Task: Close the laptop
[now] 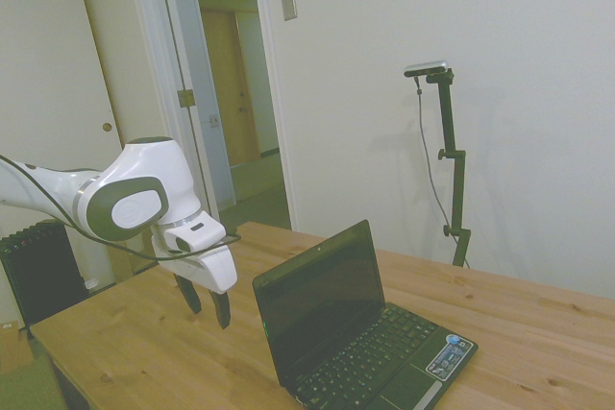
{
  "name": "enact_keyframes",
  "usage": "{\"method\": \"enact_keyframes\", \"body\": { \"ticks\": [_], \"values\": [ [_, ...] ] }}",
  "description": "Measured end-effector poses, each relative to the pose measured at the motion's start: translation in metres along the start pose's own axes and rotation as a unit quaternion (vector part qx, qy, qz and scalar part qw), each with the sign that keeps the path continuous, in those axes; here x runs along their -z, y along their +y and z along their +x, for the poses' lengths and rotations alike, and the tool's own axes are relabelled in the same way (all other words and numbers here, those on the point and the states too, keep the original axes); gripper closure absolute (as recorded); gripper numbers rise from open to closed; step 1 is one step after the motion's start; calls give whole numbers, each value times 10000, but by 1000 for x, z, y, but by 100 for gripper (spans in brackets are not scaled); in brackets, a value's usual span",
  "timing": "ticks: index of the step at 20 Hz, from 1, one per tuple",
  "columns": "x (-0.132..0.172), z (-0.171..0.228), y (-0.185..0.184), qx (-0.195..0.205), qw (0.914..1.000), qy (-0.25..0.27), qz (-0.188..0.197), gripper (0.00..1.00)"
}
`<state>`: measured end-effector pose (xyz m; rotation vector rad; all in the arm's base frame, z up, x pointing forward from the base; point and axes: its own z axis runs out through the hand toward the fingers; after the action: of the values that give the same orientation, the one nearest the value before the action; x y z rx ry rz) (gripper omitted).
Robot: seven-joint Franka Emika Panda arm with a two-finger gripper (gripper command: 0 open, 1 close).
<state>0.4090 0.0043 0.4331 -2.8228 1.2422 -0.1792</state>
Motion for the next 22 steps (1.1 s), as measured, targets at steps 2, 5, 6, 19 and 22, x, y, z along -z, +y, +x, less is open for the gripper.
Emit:
{"method": "enact_keyframes", "body": {
  "ticks": [2,5,6,19,22],
  "values": [
    [0,0,0,2,10000,0,-6,0],
    [15,-2,-24,30,9998,158,71,0],
    [22,-3,-36,39,9997,213,110,0],
    [84,115,-86,-984,9938,442,278,100],
    [74,128,-85,-1188,9919,387,221,100]
  ]
}}
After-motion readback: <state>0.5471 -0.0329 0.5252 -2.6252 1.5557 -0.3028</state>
